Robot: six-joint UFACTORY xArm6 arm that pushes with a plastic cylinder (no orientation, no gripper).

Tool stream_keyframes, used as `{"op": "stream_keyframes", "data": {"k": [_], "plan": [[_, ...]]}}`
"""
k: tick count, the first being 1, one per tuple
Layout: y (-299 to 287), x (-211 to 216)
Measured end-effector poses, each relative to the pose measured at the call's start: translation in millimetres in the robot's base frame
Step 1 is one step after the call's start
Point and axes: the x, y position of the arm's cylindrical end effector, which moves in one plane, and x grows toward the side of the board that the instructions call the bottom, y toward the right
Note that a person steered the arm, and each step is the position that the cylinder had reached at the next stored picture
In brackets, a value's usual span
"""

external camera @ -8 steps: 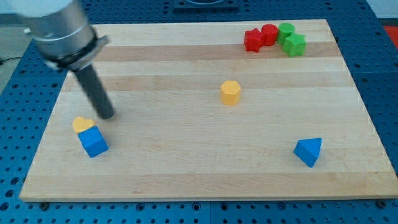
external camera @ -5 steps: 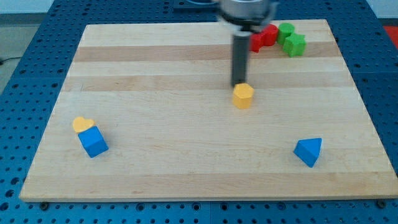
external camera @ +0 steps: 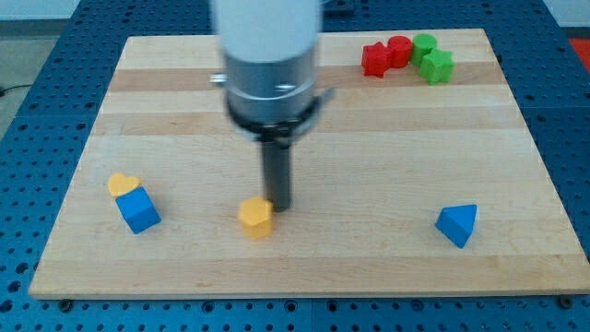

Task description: Push the yellow hexagon into a group of blocks

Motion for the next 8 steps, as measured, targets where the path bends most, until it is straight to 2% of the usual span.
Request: {"op": "stream_keyframes", "data": {"k": [2,4,5,6,7,8], "plan": [[10,77],[-85,20],[-54,18],[-38,-4],[-88,-5],[-45,-29]]}}
